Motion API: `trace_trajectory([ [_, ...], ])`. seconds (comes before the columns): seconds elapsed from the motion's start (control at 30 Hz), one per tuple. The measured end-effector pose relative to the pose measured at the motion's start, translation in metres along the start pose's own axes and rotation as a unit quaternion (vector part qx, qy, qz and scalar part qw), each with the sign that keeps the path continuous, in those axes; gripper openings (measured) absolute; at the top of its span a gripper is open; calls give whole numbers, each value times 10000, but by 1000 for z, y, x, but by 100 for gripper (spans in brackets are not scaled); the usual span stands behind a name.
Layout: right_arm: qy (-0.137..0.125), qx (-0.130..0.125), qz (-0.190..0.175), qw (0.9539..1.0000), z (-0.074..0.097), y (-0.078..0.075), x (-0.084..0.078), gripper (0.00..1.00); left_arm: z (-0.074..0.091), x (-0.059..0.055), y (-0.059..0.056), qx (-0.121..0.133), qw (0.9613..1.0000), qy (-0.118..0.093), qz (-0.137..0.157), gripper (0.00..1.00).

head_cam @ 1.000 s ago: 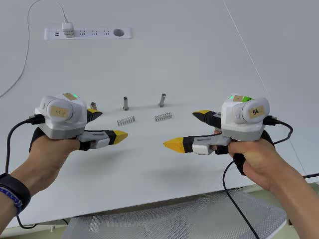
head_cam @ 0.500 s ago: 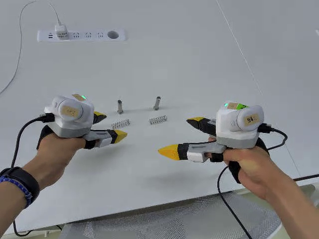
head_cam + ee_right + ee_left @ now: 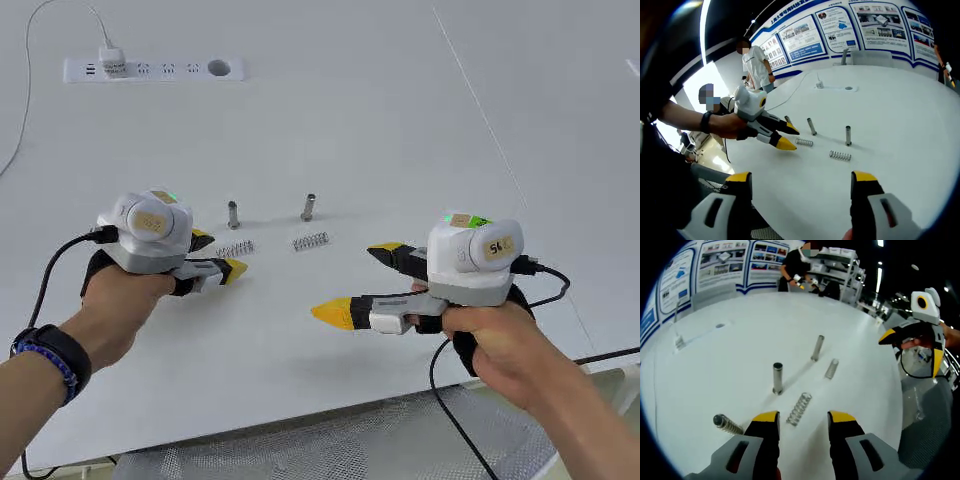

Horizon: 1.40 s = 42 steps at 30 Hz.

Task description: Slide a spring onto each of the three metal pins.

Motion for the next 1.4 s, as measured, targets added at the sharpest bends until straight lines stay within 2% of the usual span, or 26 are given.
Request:
trace_trajectory([
  [0.17,38,27,14,10000,-2,2,-2,82,-4,0,3,41,10000,33,11,36],
  [0.3,41,40,-2,10000,-2,3,-1,82,-9,2,4,120,9998,56,-157,28],
  [0.5,41,53,9,10000,-3,3,0,82,-16,0,3,164,9990,224,-336,25],
  [0.53,36,55,5,10000,-3,3,0,82,-17,2,4,191,9988,177,-405,24],
  [0.63,40,56,5,10000,-3,3,0,82,-18,2,5,265,9980,224,-523,20],
  [0.77,48,73,2,10000,-4,4,-1,82,-19,2,5,411,9955,345,-786,16],
  [0.83,53,76,1,10000,-4,4,-2,82,-19,2,5,549,9917,432,-1082,15],
  [0.87,55,77,-2,10000,-4,4,-2,82,-20,3,3,510,9909,415,-1173,13],
  [0.9,56,81,-1,10000,-4,5,-2,82,-19,3,2,515,9918,439,-1085,12],
  [1.07,28,81,-4,10000,-4,5,-2,82,-18,3,-1,633,9893,552,-1192,11],
  [1.13,13,78,-9,10000,-3,5,-1,82,-17,2,-2,573,9906,654,-1057,10],
  [1.23,-18,71,-24,10000,-3,4,-2,82,-14,1,-3,647,9903,716,-997,10],
  [1.3,-33,51,-2,10000,-3,5,-2,81,-12,-1,-5,521,9936,679,-742,10],
  [1.4,-98,-19,8,9999,-2,4,0,78,-6,-5,-6,515,9943,632,-691,10],
])
Point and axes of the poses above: the centre of the closed fingertips' face, and the gripper's own axes: z roughly backward along the fingers, y roughly to its left, x roughly out of its top, the point moved 8 cm from there along z, roughly backward along the fingers, and after that the axes turned 13 degrees about y, right-handed, at the moved point
